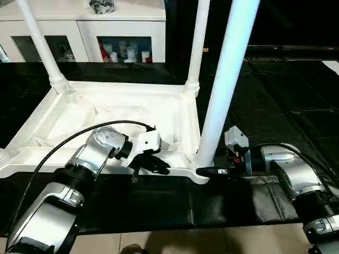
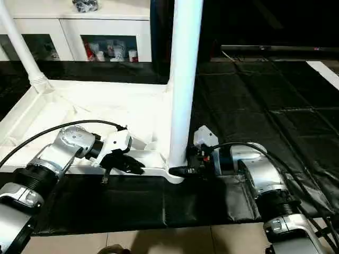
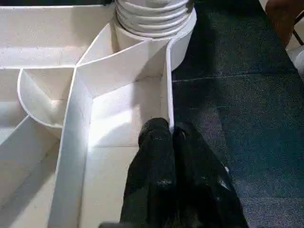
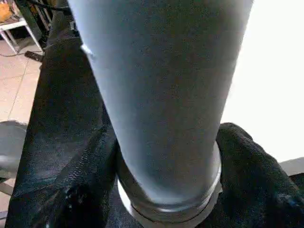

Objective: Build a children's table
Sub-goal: Rotate leg to tighten

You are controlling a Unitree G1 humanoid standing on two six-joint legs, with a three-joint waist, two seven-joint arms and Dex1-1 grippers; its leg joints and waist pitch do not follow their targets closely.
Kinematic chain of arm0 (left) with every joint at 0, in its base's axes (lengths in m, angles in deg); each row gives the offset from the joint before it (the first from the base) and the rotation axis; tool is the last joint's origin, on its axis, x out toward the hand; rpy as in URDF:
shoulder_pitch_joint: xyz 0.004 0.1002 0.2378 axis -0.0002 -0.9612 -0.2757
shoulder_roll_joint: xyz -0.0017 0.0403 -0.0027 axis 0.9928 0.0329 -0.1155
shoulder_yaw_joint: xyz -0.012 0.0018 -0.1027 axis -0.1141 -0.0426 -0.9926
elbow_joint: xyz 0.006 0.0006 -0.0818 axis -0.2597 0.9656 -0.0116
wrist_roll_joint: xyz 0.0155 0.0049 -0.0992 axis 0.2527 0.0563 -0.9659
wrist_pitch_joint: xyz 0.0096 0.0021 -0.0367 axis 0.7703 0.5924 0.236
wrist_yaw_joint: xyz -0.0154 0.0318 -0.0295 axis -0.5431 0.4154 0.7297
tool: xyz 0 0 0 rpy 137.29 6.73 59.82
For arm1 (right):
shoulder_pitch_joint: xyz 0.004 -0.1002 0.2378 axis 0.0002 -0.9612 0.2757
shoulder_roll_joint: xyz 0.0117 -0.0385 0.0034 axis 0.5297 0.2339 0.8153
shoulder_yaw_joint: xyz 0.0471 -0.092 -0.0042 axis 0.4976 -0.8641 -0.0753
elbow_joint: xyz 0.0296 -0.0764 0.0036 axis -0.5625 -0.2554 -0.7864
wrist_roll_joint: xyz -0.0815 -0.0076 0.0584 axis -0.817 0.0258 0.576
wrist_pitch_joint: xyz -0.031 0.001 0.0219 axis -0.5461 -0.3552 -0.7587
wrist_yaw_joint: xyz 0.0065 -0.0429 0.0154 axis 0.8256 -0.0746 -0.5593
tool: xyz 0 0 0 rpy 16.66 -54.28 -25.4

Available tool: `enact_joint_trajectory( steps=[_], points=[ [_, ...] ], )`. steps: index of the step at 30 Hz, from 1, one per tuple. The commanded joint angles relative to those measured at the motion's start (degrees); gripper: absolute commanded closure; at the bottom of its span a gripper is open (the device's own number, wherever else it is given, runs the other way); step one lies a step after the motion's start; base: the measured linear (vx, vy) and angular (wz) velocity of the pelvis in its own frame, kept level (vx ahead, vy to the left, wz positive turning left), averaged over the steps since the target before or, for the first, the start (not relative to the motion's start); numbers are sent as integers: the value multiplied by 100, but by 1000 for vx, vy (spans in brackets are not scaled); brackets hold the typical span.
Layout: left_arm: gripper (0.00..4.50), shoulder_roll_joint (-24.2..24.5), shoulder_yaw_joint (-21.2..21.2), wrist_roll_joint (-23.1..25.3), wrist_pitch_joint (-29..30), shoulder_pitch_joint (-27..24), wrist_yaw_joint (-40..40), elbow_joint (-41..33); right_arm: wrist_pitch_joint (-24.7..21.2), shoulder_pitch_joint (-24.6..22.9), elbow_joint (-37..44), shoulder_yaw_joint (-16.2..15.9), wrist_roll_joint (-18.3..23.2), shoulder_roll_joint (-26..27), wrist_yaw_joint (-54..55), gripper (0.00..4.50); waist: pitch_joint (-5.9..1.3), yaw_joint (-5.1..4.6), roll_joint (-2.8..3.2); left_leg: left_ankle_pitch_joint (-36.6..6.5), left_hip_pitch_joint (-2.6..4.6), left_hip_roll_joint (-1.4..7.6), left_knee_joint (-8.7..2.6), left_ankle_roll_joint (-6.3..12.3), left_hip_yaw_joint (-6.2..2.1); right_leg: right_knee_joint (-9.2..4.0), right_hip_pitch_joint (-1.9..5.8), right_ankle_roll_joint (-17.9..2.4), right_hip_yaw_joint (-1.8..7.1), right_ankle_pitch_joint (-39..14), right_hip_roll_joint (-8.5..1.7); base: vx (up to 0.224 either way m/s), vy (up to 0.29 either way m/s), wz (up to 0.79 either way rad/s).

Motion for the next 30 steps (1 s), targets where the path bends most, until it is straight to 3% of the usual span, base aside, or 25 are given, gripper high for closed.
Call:
enact_joint_trajectory(
  steps=[1,4,6,8,9,10,12,13,14,17,19,23,24,28,30],
  points=[
    [450,-109,66,41,53,87,-19,31,-108,-57,223,77,177,107,72,177,-464,-43,-11,-834,109,289,-362,372,-64,-403,330,-1243,368,-791,-423,0,0,0],
    [450,-362,-239,-260,610,99,-333,-18,-530,-239,514,194,278,337,584,181,-454,-45,17,-849,110,291,-373,332,-68,-399,322,-1260,367,-815,-414,0,0,0],
    [450,-634,-414,-280,943,129,-980,-40,-652,-431,734,177,90,629,1277,183,-436,-52,4,-1062,142,295,-392,197,-79,-455,301,-1181,367,-1166,-437,0,0,0],
    [450,-785,-435,-241,1179,117,-1295,-131,-825,-407,685,267,0,953,1929,183,-423,-84,10,-1196,125,269,-409,92,-90,-498,318,-1043,361,-1530,-447,0,0,0],
    [450,-920,-467,-216,1390,129,-1552,-187,-903,-368,635,323,-35,1182,2310,183,-410,-116,-2,-1293,132,260,-422,39,-98,-527,312,-971,355,-1740,-448,0,0,0],
    [450,-1021,-493,-198,1546,140,-1743,-227,-956,-339,601,363,-60,1346,2580,183,-413,-134,27,-1323,133,256,-426,0,-108,-526,321,-950,353,-1796,-454,0,0,0],
    [450,-1351,-637,-207,1891,235,-2328,-237,-1030,-203,415,420,-253,1743,3345,183,-369,-262,33,-1619,155,244,-458,-130,-120,-578,299,-863,333,-2157,-431,0,0,0],
    [450,-1475,-701,-217,2010,279,-2543,-230,-1076,-145,342,435,-324,1877,3610,183,-370,-301,26,-1769,204,223,-453,-126,-127,-634,295,-811,316,-2402,-437,0,0,0],
    [450,-1635,-797,-204,2139,348,-2846,-210,-1163,-48,261,500,-386,2051,4007,183,-361,-327,35,-1802,207,218,-452,-117,-121,-646,296,-792,321,-2464,-434,0,0,0],
    [450,-1811,-902,-173,2280,434,-3213,-198,-1287,78,184,600,-430,2264,4476,184,-394,-366,51,-1603,183,213,-461,-68,-136,-652,332,-764,323,-2293,-430,0,0,0],
    [450,-1923,-943,-146,2276,502,-3484,-202,-1327,216,65,671,-431,2436,4719,184,-443,-384,51,-1205,142,217,-448,48,-121,-559,353,-947,347,-1438,-408,0,0,0],
    [450,-1989,-925,-160,2122,484,-3496,-278,-1157,339,-67,734,-437,2558,4758,184,-461,-380,52,-949,121,209,-421,196,-98,-501,373,-1089,356,-924,-405,0,0,0],
    [450,-1944,-883,-117,2124,424,-3430,-375,-1007,315,-64,758,-427,2543,4660,128,-459,-379,58,-856,121,219,-420,256,-96,-477,378,-1159,359,-714,-405,0,0,0],
    [450,-1816,-895,-90,2144,364,-3382,-419,-1013,105,200,785,-302,2421,4404,107,-438,-374,41,-946,124,220,-424,303,-83,-501,377,-1154,362,-879,-412,0,0,0],
    [450,-1744,-855,-74,2106,329,-3315,-442,-999,0,350,738,-265,2338,4267,75,-431,-378,35,-996,127,225,-434,286,-86,-517,375,-1108,363,-1017,-415,0,0,0]
  ],
)
